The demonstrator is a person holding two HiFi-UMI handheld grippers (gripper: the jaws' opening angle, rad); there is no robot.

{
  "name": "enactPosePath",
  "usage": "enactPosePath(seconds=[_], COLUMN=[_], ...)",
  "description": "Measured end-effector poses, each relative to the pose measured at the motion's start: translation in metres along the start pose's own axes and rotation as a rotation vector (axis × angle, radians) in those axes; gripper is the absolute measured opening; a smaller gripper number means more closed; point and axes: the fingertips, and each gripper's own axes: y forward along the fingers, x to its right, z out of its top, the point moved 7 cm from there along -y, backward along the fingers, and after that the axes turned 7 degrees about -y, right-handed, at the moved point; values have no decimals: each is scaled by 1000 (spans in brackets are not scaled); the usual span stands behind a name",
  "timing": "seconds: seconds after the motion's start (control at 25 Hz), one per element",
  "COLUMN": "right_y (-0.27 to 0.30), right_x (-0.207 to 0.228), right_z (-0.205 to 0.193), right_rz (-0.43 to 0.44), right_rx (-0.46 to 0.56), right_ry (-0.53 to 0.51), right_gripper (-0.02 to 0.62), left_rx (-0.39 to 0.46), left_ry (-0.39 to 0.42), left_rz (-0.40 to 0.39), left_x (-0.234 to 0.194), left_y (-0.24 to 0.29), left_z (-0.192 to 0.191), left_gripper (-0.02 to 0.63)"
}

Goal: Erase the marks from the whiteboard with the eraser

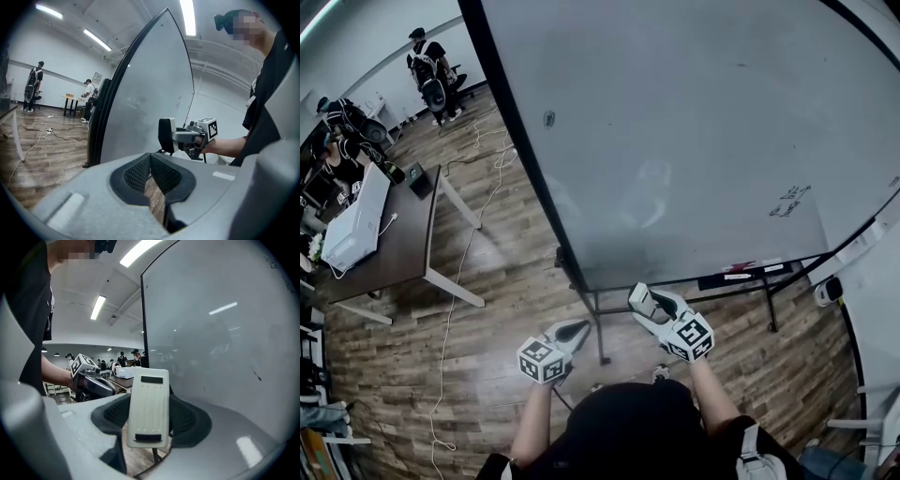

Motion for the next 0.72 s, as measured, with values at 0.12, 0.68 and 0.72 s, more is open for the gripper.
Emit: enactPosePath(seconds=[0.12, 0.68, 0.72], right_y=[0, 1, 2], right_x=[4, 14, 15], right_z=[-2, -7, -7], right_rz=[23, 84, 85], right_rx=[-7, -33, -35], right_ry=[-13, -45, -46], right_gripper=[258, 258, 258], left_rx=[5, 39, 42], left_ry=[-4, -26, -28], left_rz=[8, 26, 27], left_x=[1, 2, 1], left_y=[5, 20, 20], left_z=[0, 3, 4], left_gripper=[11, 12, 11])
